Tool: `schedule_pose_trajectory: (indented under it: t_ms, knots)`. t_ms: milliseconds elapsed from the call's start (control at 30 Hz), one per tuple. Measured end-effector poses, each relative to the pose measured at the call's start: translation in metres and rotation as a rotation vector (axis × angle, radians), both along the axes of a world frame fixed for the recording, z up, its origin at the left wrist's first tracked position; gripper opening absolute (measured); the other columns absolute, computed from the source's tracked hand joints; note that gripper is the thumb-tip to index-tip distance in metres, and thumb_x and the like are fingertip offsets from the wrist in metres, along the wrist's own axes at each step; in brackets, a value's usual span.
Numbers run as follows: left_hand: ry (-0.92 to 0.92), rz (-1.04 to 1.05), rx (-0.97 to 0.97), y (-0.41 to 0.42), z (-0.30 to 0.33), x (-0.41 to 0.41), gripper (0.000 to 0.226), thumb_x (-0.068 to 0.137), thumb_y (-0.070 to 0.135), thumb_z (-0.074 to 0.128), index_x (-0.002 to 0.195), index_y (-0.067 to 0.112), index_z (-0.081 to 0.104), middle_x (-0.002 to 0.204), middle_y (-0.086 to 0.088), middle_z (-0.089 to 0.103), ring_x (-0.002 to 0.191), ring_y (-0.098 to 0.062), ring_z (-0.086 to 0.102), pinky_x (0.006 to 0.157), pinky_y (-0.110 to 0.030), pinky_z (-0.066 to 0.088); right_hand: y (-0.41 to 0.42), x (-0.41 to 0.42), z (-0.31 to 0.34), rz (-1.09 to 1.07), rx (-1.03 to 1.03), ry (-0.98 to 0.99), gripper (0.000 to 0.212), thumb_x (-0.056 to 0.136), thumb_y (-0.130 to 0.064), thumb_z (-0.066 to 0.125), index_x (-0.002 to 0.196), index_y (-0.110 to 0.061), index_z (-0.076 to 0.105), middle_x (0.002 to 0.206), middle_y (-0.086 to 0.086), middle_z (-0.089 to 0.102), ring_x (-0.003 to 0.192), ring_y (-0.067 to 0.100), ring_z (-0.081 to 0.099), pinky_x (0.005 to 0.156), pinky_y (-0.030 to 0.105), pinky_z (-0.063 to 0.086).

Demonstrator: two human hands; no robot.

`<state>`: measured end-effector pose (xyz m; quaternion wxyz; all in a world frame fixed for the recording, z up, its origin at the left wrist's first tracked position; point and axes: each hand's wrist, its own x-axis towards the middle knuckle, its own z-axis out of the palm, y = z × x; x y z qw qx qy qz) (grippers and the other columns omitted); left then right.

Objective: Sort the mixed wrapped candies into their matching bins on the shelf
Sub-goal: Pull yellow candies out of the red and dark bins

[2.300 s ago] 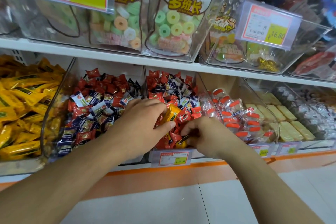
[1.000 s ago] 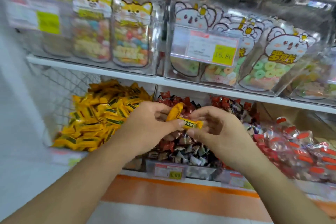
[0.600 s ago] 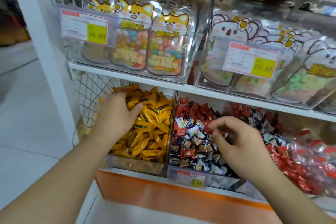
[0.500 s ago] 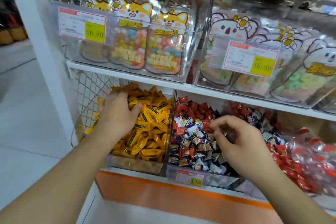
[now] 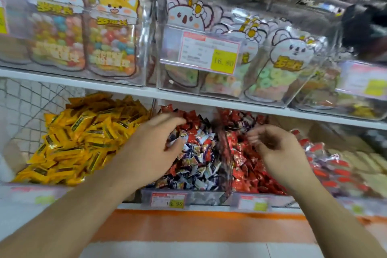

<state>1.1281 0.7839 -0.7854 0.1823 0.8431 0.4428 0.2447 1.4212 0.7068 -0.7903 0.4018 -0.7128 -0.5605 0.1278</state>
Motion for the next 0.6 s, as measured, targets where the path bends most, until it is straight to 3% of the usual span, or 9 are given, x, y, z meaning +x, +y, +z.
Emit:
schedule_pose_trajectory:
  t_ms: [100,200,300,433,533,600]
  knots:
    - [0.043,-0.142,-0.016,-0.012,-0.008,0.037,0.051,0.104,0.054,0.044,0.154,0.044,0.035,0.158,0.032,0.024,0.138,0.007,0.029,0.109,-0.005,0.017,-0.009,0.010,-0.009,0.087,-0.082,-0.009,0.032,0.096,0.001,0.061,0.094,-0.029,0.073,0.093,-0.010,0.074,0.092,0.008,0.069,0.090,0.038,0.058]
    - [0.066,-0.261,-0.056,-0.017,-0.017,0.065,0.057,0.104,0.058,0.039,0.158,0.046,0.026,0.162,0.034,0.014,0.148,0.007,0.020,0.118,-0.018,0.021,-0.016,0.012,-0.013,0.174,-0.168,-0.044,0.037,0.092,0.001,0.068,0.097,-0.034,0.076,0.092,-0.011,0.073,0.090,0.005,0.068,0.083,0.022,0.055]
    - [0.119,-0.313,-0.082,-0.018,-0.025,0.085,0.062,0.104,0.061,0.037,0.161,0.046,0.017,0.163,0.038,0.001,0.149,0.007,0.017,0.117,-0.021,0.023,-0.016,0.010,-0.018,0.235,-0.260,-0.181,0.030,0.088,-0.021,0.079,0.111,-0.039,0.075,0.100,-0.017,0.071,0.096,-0.001,0.063,0.083,0.014,0.049]
    - [0.180,-0.330,-0.097,-0.016,-0.030,0.097,0.069,0.103,0.062,0.038,0.162,0.047,0.007,0.160,0.042,-0.014,0.151,0.000,0.021,0.118,-0.030,0.035,-0.008,0.012,-0.023,0.380,-0.256,-0.289,0.029,0.090,-0.025,0.077,0.119,-0.033,0.075,0.117,-0.019,0.068,0.109,-0.001,0.060,0.099,0.020,0.048]
    - [0.189,-0.330,-0.115,-0.014,-0.030,0.098,0.069,0.102,0.062,0.040,0.161,0.048,0.008,0.159,0.043,-0.014,0.152,0.001,0.020,0.119,-0.031,0.033,-0.005,0.021,-0.024,0.392,-0.296,-0.390,0.016,0.087,-0.020,0.078,0.097,-0.032,0.081,0.104,-0.018,0.070,0.098,0.002,0.063,0.092,0.027,0.053]
    - [0.196,-0.334,-0.118,-0.015,-0.030,0.098,0.068,0.102,0.062,0.039,0.161,0.049,0.009,0.159,0.043,-0.014,0.152,0.000,0.021,0.120,-0.033,0.034,-0.006,0.030,-0.024,0.320,-0.347,-0.473,0.018,0.084,-0.017,0.075,0.085,-0.034,0.079,0.097,-0.020,0.068,0.091,0.002,0.063,0.085,0.031,0.057]
